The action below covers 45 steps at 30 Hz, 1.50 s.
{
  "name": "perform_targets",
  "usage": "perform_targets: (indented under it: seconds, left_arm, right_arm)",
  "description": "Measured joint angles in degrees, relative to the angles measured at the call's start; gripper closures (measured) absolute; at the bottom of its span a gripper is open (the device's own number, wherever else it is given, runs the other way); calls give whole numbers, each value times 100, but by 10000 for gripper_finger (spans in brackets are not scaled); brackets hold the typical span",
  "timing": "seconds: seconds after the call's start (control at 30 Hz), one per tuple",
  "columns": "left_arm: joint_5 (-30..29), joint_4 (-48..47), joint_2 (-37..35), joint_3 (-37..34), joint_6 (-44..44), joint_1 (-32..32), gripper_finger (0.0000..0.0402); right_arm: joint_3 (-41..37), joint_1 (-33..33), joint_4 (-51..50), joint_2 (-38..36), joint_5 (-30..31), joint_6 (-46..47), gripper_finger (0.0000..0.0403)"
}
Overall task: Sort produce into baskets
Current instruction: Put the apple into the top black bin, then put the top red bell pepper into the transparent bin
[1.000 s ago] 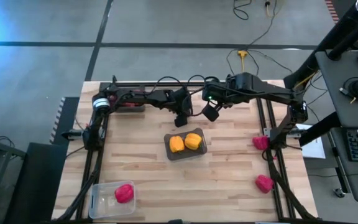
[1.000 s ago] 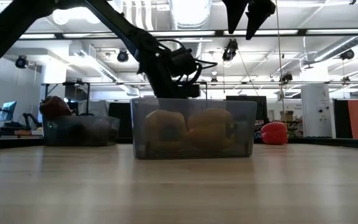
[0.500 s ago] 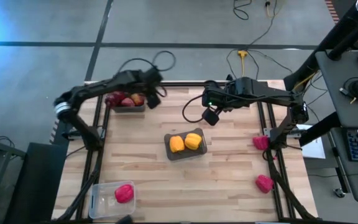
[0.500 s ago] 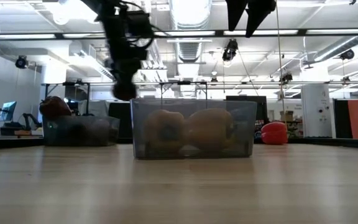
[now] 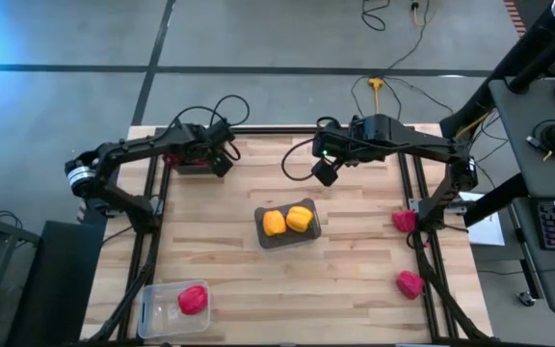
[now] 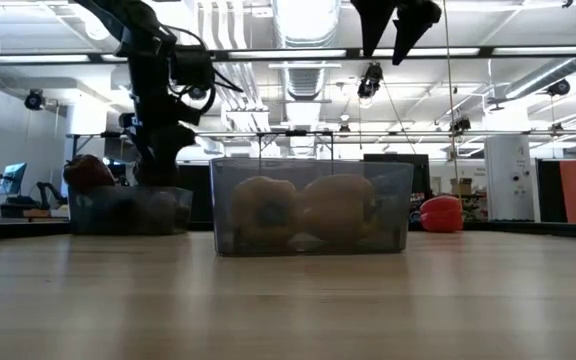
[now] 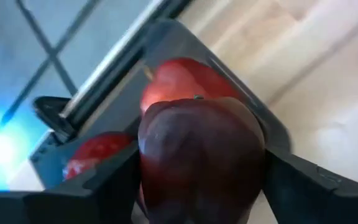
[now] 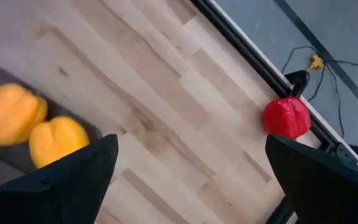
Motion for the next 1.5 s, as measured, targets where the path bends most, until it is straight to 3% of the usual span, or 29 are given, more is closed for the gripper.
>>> perform_targets:
  seconds: [0.23, 0.47, 0.57, 0.7, 0.83, 1.0, 1.13, 1.3, 1.5]
  left_arm:
    - [0, 81, -140, -35, -21, -38, 85]
    - [165, 68, -800, -61, -30, -43, 55]
    - [456, 88, -1297, -30, -33, -41, 52]
    - [1042, 286, -1988, -46, -40, -43, 52]
    - [1782, 676, -2572, -204, -140, -66, 52]
    - [1920, 780, -2963, -383, -242, -196, 51]
    - [1952, 861, -3053, -483, -333, -329, 51]
    - [2543, 897, -3073, -563, -532, -649, 51]
    - [2536, 1145, -3068, -666, -659, -1167, 51]
  right_arm:
    - [-136, -415, 174, 4, -24, -115, 3]
    - [-931, -1128, 214, 7, -177, -93, 3]
    - [-1411, -1539, 515, 9, -22, -25, 3]
    - [-2038, -2236, 1209, 21, -267, -57, 3]
    - [-2605, -2882, 1752, 141, -647, -1403, 3]
    - [-2686, -3388, 1331, 617, -280, -3368, 3]
    - [-2630, -3771, 1498, 1050, -351, -4052, 3]
    - [-2509, -4221, 1764, 1496, -421, -4353, 3]
    - [-2500, -4580, 2091, 1811, -552, -4893, 3]
